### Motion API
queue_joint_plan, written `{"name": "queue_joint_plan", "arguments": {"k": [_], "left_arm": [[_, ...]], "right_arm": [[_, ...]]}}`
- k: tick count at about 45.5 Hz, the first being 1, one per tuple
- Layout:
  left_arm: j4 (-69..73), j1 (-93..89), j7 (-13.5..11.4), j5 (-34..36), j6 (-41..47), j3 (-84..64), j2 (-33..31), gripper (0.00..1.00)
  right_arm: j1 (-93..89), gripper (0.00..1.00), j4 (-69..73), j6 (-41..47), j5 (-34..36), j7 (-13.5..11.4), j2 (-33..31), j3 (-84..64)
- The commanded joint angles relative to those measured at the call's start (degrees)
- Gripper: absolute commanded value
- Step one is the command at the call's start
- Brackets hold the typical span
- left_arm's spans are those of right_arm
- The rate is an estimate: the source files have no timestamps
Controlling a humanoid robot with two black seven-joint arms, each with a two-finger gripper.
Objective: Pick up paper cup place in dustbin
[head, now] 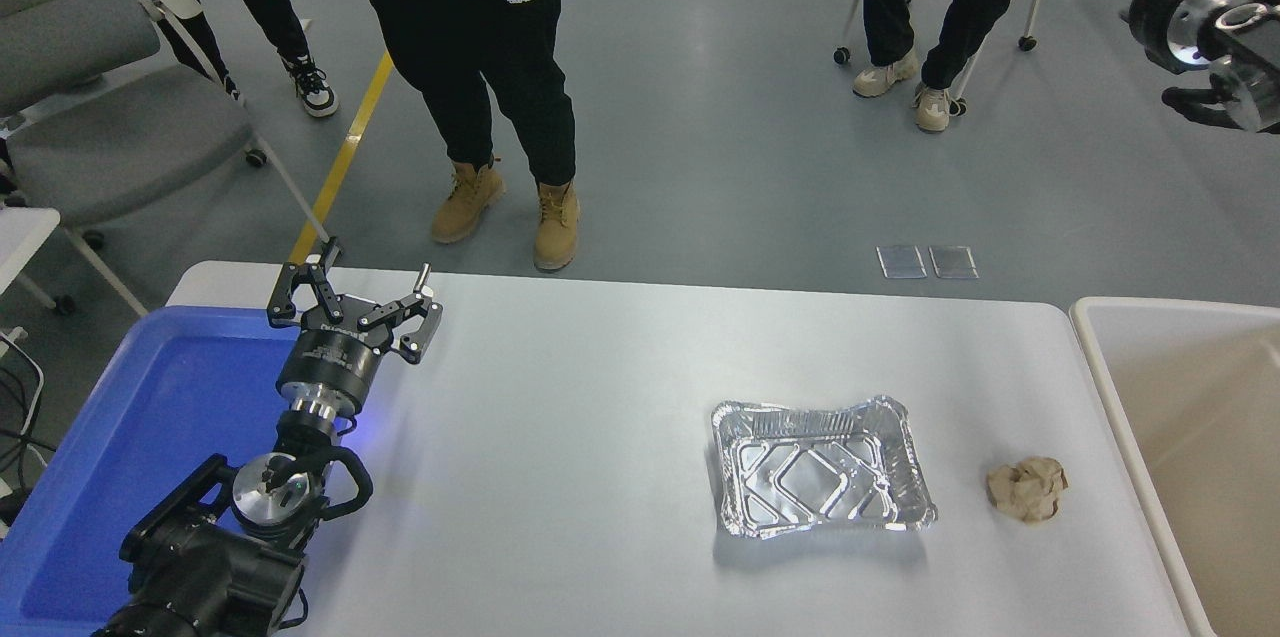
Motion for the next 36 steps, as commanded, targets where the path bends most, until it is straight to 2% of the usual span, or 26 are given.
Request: {"name": "queue_joint_plan", "arguments": {"k": [1,19,25,36], "left_arm": [[0.0,0.0,0.0,0.0,0.0,0.0,0.0,0.99],[0.0,0.0,0.0,0.0,0.0,0.0,0.0,0.99],[0.0,0.0,0.0,0.0,-0.1,0.0,0.1,0.99],[0.0,0.0,0.0,0.0,0.0,0.0,0.1,0.99]], "right_arm": [[11.9,1.00,13.1,0.5,-2.2,-0.3,-0.3,-13.3],[29.6,1.00,37.1,3.7,-2.0,0.2,1.3,-33.0],[32.1,1.00,39.8,8.0,-2.0,0.2,2.3,-35.2],[41.8,1.00,54.3,10.9,-2.1,0.3,2.7,-40.1]]}}
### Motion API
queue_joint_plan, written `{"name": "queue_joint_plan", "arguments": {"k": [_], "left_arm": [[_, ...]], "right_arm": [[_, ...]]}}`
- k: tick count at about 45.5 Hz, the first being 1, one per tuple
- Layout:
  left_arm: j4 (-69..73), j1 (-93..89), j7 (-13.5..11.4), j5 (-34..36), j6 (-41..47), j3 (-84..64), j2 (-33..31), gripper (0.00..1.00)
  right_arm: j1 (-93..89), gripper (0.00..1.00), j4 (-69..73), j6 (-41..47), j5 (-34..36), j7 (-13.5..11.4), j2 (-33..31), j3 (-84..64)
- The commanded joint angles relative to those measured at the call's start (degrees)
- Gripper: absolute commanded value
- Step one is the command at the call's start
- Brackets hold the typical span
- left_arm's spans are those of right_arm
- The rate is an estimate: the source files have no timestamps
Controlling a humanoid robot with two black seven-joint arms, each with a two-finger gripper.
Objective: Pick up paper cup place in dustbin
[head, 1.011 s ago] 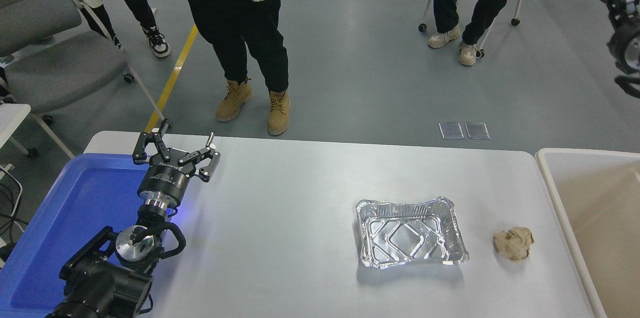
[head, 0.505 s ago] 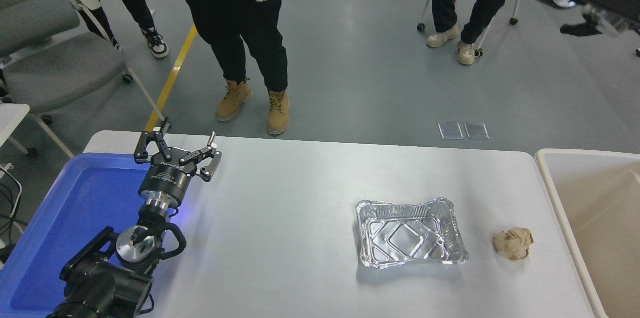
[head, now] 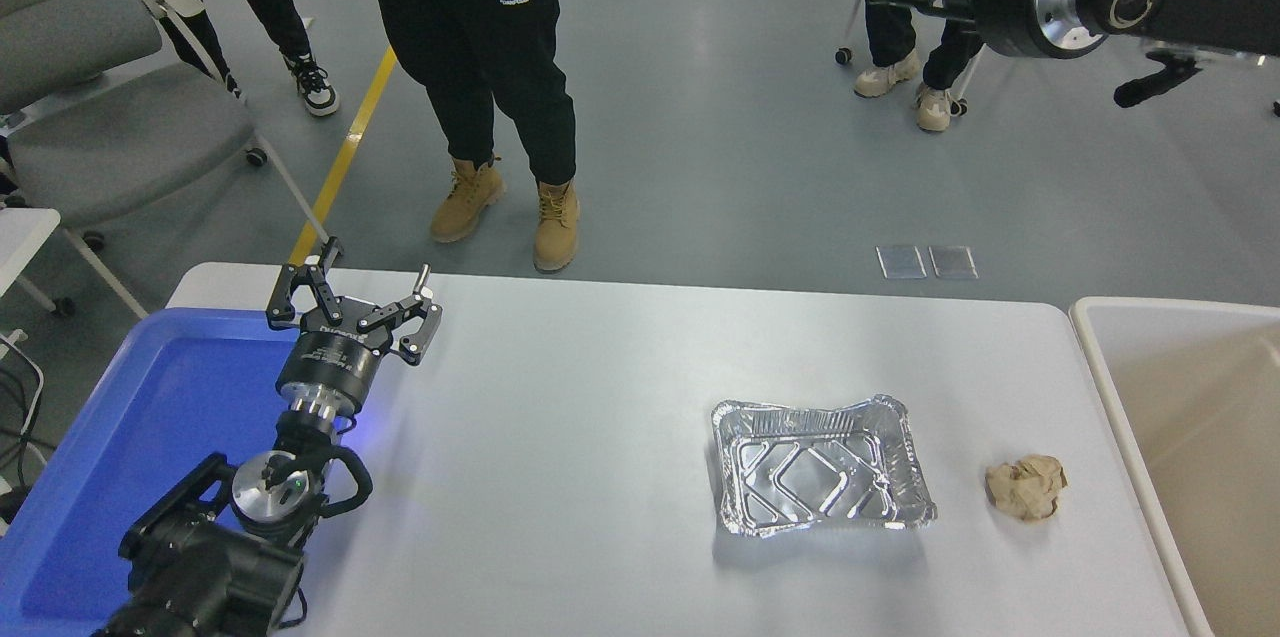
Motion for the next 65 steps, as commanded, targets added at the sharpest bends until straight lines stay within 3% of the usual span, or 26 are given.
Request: {"name": "queue_joint_plan", "arguments": {"k": [1,9,24,65], "left_arm": [[0.0,0.0,0.0,0.0,0.0,0.0,0.0,0.99],[0.0,0.0,0.0,-0.1,0.0,0.0,0.0,0.99],[0.0,0.0,0.0,-0.1,0.0,0.0,0.1,0.99],[0.0,0.0,0.0,0.0,0.0,0.0,0.0,0.99]], "right_arm": [[9.5,1.00,13.6,4.8,-0.1,0.1,1.1,-5.4],[13.0,1.00,17.4,15.8,-0.1,0.1,2.3,-5.4],[14.7,1.00,24.6,22.7,0.0,0.2,4.8,-10.2],[19.9,1.00,25.4,32.0,9.6,0.3,4.9,-20.7]]}}
